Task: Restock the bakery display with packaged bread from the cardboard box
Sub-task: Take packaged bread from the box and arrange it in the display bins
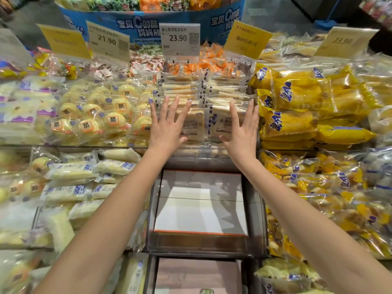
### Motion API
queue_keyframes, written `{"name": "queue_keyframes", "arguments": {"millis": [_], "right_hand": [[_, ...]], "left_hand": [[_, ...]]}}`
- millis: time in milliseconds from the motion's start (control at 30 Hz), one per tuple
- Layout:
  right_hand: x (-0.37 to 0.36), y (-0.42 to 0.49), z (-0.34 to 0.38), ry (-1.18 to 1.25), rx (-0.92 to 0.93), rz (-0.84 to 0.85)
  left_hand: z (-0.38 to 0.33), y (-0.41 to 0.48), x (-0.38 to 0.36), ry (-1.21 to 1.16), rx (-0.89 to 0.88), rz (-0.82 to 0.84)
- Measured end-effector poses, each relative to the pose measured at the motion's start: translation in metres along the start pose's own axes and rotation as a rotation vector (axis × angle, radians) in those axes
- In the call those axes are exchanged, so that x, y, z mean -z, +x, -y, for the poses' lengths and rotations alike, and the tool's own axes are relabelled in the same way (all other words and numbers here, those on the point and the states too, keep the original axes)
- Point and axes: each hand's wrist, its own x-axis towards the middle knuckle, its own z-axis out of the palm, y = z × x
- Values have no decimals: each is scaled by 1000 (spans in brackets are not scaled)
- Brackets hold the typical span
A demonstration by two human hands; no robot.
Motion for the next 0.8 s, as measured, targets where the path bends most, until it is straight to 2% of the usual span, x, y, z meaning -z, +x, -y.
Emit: {"name": "queue_keyframes", "arguments": {"millis": [267, 433, 567, 800], "right_hand": [[57, -45, 6, 74, 23, 56], [114, -84, -2, 148, 72, 33], [142, -120, -10, 147, 189, 80], [156, -196, -39, 139, 337, 111]], "left_hand": [[-29, -45, 60, -54, 17, -24], [-58, -93, 102, -76, 17, -103], [-87, -142, 121, -36, -26, -102], [-148, -228, 129, -120, 37, -42]]}}
